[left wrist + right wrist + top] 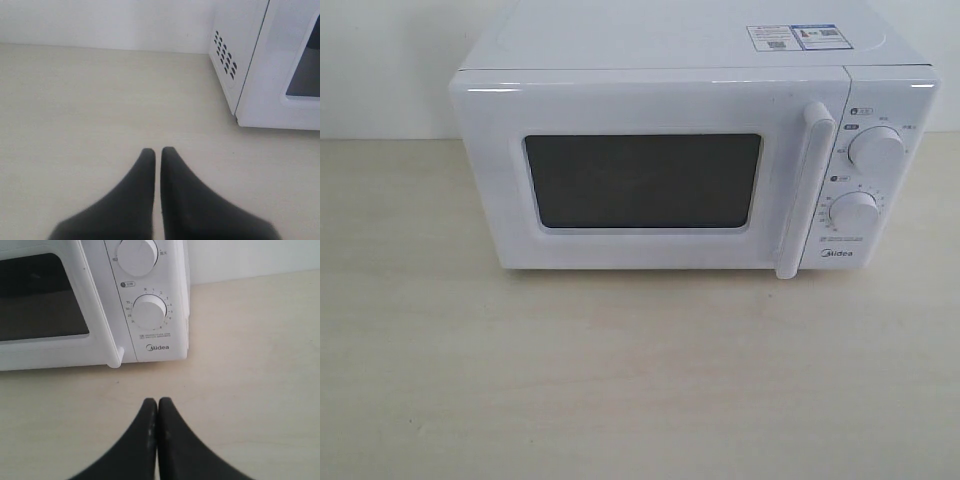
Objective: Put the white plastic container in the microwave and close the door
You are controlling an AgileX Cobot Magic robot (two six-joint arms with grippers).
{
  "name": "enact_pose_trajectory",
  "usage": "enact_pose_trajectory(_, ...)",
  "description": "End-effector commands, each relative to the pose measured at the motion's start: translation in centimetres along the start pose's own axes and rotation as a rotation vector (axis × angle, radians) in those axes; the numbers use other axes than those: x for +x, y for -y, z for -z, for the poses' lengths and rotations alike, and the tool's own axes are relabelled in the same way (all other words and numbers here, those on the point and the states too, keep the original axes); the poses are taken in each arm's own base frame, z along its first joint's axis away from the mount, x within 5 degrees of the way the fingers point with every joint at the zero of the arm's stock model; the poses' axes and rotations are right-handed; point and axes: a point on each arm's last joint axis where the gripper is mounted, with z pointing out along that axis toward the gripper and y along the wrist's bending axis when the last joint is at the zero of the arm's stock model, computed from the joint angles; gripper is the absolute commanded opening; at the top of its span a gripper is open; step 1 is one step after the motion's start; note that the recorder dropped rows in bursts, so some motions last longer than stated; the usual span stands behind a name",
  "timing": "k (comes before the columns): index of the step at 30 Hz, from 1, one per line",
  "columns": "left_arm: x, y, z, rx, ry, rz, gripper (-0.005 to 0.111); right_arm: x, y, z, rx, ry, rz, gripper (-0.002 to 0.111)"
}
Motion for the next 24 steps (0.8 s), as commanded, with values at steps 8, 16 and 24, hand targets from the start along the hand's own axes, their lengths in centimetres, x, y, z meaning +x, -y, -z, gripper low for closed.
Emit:
enact_pose_trajectory(8,0.09,-0.01,0.02,-0.001,0.003,-0.003,0.004,-0.13,0.40,0.05,0.071,0.022,-0.017,0.000)
enact_pose_trajectory(16,0.09,-0.01,0.02,-0.001,0.003,-0.003,0.004,-0.30,0.38,0.05,0.068,0.041,-0.021,0.000)
enact_pose_trajectory(24,0.09,-0.01,0.02,-0.001,0.003,-0.003,0.004,-0.08,0.44,0.05,0.076,0.012,0.098,0.000)
